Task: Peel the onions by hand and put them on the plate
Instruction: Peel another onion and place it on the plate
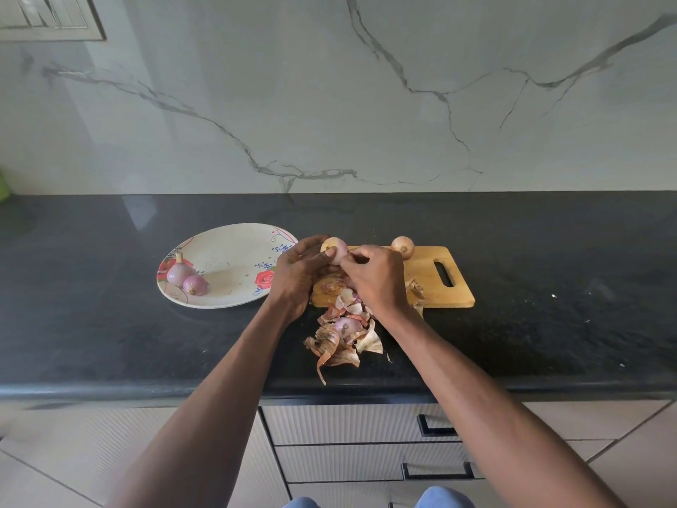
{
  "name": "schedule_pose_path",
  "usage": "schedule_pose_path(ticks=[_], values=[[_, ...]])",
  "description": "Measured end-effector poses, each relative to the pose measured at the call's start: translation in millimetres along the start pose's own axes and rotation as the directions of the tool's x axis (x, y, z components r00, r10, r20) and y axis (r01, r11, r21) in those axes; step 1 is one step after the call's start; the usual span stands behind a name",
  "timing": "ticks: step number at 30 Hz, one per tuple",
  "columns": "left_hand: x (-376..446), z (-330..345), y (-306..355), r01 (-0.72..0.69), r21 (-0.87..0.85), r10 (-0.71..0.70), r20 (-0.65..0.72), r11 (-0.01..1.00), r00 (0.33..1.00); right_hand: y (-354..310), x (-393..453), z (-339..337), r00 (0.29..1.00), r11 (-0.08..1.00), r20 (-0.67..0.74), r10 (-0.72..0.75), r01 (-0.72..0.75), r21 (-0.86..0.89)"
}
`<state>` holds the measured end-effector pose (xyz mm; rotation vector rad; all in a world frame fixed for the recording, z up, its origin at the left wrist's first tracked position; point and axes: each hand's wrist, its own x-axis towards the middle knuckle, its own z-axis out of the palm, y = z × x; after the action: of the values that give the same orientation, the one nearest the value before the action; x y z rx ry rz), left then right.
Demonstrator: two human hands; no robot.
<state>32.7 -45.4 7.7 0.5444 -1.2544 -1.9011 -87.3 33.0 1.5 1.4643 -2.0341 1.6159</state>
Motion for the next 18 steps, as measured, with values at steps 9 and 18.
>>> schedule_pose_path(ticks=[9, 18], values=[[0, 0, 1, 0.011, -0.045, -0.01, 0.017, 0.999, 1.0, -2, 1, 0, 0.995, 0.999, -0.085, -0.046, 0.046, -0.003], [5, -3, 4, 0.071, -0.082, -0.07, 0.023, 0.994, 0.997, -16, 6, -11, 0.871, 0.743, 0.233, 0.433, -0.491, 0.456]])
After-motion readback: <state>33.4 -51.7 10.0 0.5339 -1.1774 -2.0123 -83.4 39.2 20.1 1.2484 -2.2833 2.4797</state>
